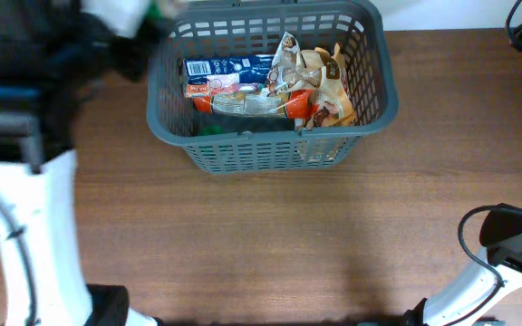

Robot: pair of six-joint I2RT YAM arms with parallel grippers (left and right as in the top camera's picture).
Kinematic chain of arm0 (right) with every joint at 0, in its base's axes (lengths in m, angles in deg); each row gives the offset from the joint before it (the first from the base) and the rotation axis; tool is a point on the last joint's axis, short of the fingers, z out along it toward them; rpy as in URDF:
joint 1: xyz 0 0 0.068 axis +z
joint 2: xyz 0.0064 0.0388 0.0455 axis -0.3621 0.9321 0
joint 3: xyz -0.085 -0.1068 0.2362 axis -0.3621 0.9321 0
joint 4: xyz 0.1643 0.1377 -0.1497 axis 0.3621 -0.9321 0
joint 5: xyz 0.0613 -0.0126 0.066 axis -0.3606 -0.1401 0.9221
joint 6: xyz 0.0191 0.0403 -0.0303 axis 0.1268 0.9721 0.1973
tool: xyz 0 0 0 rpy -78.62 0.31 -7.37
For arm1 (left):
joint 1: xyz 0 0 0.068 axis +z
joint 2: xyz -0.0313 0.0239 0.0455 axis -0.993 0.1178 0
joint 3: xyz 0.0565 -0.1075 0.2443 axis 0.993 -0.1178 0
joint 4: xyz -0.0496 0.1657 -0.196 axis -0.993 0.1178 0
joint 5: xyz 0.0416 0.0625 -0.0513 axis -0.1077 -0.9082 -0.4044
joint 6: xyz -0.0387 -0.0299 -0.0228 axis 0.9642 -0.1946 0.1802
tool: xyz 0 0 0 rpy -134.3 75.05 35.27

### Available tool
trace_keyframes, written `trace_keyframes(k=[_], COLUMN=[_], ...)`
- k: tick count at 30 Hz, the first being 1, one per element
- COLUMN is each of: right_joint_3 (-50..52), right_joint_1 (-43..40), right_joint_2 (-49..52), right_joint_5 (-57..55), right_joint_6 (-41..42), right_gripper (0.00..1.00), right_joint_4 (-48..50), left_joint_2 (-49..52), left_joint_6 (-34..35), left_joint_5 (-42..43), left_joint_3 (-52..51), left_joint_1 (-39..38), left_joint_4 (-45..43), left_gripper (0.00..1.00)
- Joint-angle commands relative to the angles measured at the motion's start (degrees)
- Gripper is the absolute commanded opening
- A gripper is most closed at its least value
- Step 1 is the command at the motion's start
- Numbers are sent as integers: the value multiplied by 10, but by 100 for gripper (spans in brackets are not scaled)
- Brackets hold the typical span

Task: Pack container
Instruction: 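Lower the second jar into the basket and open the left gripper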

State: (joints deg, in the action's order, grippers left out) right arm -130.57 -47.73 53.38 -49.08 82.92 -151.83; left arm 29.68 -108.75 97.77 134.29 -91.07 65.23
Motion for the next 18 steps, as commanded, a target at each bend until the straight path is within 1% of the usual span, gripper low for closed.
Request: trace_keyframes(k=[1,3,5,10,12,15,18], right_joint_3=[1,1,1,1,1,1,1], right_joint_1=[-2,-2,-2,-2,-2,-2,-2], right_joint_2=[3,2,3,2,3,3,2], right_joint_5=[5,5,5,5,5,5,5], right_joint_6=[-1,-1,-2,-2,-1,-1,-1], right_gripper=[99,99,99,99,99,99,99], right_joint_4=[0,0,0,0,0,0,0], left_joint_2=[69,103,142,237,267,301,317], left_joint_6=[-137,-175,-196,-214,-230,-230,-230], left_joint_5=[-24,-42,-73,-181,-209,-264,-264], left_joint_3=[-31,-36,-37,-37,-37,-37,-37], left_joint_1=[-78,-109,-131,-170,-181,-189,-189], left_joint_4=[22,40,54,75,94,132,158], left_gripper=[2,2,2,1,1,2,1])
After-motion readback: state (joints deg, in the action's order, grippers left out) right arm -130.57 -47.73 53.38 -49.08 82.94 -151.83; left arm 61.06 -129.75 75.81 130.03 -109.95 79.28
